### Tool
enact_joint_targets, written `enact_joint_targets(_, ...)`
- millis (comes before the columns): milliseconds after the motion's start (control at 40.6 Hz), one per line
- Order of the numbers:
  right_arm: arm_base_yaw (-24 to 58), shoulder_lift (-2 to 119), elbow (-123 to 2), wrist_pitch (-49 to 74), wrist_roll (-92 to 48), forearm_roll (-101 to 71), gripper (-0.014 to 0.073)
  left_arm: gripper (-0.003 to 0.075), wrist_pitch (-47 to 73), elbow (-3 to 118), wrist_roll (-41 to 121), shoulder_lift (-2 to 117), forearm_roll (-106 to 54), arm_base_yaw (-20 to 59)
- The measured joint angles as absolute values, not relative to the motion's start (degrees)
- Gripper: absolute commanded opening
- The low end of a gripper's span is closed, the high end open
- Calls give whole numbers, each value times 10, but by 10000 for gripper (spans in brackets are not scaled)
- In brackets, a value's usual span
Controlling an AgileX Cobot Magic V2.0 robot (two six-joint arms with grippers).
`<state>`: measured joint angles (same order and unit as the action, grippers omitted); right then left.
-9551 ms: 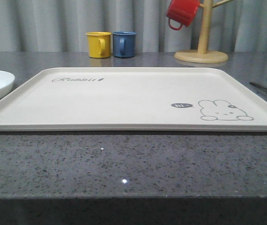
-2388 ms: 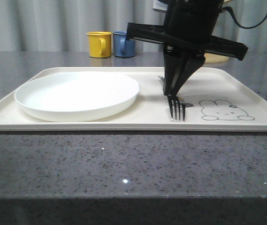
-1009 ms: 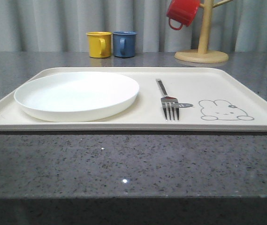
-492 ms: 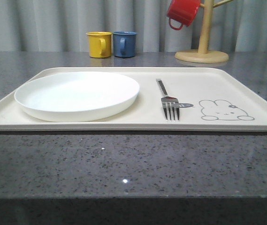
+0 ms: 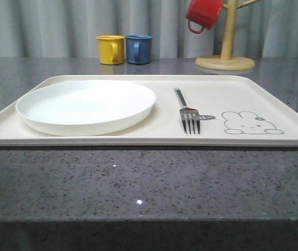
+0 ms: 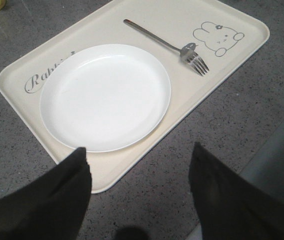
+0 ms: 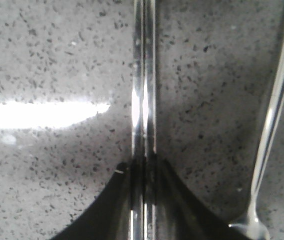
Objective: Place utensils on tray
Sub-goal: 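Move the right gripper back to the chopsticks and grasp them, then place the chopsticks on the tray beside the fork and release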
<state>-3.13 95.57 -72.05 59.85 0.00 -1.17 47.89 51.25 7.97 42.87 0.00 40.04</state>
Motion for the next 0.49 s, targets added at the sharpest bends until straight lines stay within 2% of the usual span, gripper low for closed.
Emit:
enact_joint_targets(148, -16, 945, -738, 638, 0, -41, 5, 419, 479, 513, 80, 429, 0, 400)
enact_joint_targets(320, 44, 921, -778, 671, 0, -99, 5, 419, 479, 513, 80, 429, 0, 400)
enact_joint_targets(492, 106, 925, -784, 654, 22, -170, 5, 419, 479, 513, 80, 429, 0, 400)
